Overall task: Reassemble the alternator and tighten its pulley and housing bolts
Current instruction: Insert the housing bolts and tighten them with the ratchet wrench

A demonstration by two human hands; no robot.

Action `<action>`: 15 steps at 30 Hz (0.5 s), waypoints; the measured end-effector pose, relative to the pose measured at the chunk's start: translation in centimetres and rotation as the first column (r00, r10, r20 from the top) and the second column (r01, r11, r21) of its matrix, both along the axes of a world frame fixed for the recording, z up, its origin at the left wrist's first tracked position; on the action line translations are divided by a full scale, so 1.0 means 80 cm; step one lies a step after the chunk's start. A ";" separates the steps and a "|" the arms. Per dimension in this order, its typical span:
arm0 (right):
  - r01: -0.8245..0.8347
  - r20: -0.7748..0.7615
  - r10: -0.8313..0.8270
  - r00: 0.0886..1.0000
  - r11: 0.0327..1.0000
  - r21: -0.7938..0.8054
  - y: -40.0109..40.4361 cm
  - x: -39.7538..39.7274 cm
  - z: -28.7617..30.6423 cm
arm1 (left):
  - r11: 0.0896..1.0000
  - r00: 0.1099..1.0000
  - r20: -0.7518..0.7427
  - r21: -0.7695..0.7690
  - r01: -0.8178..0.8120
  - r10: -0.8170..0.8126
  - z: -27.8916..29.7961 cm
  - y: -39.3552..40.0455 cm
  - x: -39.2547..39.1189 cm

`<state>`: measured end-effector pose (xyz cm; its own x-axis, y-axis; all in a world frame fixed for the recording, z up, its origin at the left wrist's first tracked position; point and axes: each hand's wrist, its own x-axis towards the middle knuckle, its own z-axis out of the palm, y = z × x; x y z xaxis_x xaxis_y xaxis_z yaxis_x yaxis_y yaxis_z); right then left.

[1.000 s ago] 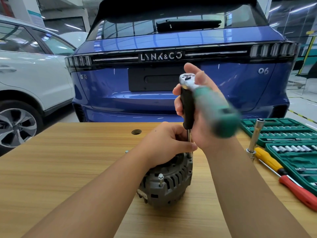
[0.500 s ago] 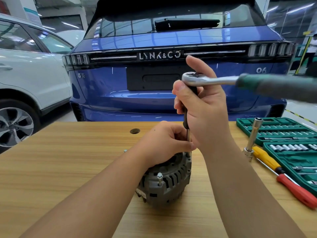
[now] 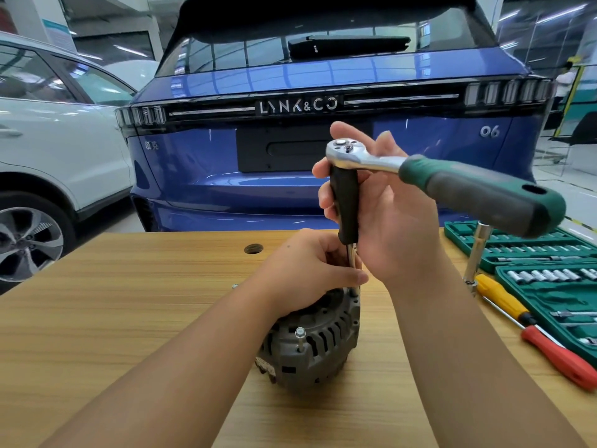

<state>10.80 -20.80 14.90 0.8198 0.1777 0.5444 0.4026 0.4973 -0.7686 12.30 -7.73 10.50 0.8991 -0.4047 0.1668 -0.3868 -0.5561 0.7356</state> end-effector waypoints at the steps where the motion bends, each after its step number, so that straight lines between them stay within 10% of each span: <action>1: 0.006 -0.027 -0.006 1.000 1.000 0.015 0.001 -0.001 0.002 | 1.000 1.000 -0.003 -0.003 -0.001 0.000 -0.001 0.000 0.001; 7: 0.477 0.040 -0.477 0.878 0.879 0.018 0.004 -0.004 0.000 | 0.999 1.000 0.005 0.033 0.030 -0.031 0.001 -0.002 0.002; 12: 0.097 -0.071 -0.094 0.993 0.994 0.042 -0.012 0.000 0.002 | 0.998 1.000 0.021 0.057 -0.005 0.004 0.000 -0.001 0.003; 15: 0.178 0.019 -0.179 0.984 0.983 0.035 -0.003 0.005 -0.005 | 0.999 1.000 0.019 0.032 0.006 -0.007 0.001 -0.001 0.003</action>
